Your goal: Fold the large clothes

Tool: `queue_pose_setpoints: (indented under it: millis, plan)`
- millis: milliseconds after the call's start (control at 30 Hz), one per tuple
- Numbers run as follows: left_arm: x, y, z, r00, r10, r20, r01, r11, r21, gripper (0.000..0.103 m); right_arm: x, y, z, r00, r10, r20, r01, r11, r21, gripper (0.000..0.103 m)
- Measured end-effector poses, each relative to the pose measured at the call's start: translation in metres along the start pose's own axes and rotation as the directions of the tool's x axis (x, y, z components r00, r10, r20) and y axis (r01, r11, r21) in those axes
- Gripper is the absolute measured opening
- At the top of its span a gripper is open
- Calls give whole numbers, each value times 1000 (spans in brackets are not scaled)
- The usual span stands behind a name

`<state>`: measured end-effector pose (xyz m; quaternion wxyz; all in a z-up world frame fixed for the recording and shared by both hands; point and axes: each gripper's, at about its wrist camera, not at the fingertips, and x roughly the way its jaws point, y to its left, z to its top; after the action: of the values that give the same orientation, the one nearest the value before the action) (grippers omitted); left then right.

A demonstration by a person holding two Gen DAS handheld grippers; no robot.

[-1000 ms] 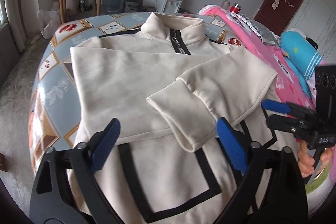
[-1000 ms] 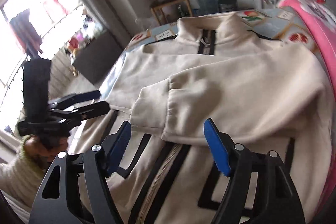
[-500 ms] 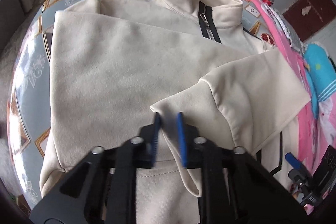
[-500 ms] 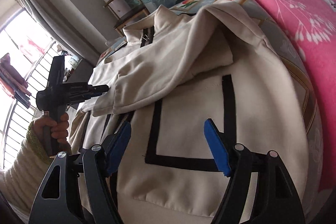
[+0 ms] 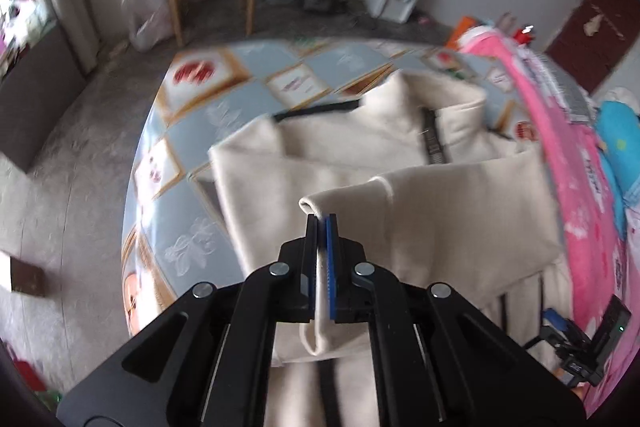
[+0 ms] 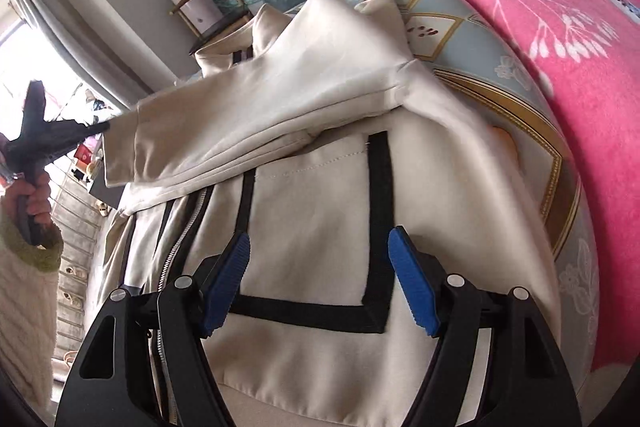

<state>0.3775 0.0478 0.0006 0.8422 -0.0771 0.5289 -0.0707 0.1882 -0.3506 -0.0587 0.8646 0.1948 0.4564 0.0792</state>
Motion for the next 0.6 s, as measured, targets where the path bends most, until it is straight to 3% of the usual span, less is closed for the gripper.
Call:
queue_pose_setpoints:
  millis: [133,367,500,600]
  plan:
    - [37,26,-8,994,55,-89,-56,998,-15,4,-4,-2,-1,1000,-22,1,22,1000,-4,70]
    - [30,25,-13,995,67,-74,-66,998,20,4,-45,6,17,999,-38,-8,37,998,-51,70]
    - [16,28,-9,999,5,-48,-5,1000,2,4,-66,12,69,999,-38,31,41,994,-99,70]
    - [13,34,-7,998,-40,-42,39,999,-33,4,-42,-1,118,999,-17,33,19,998,-64,70]
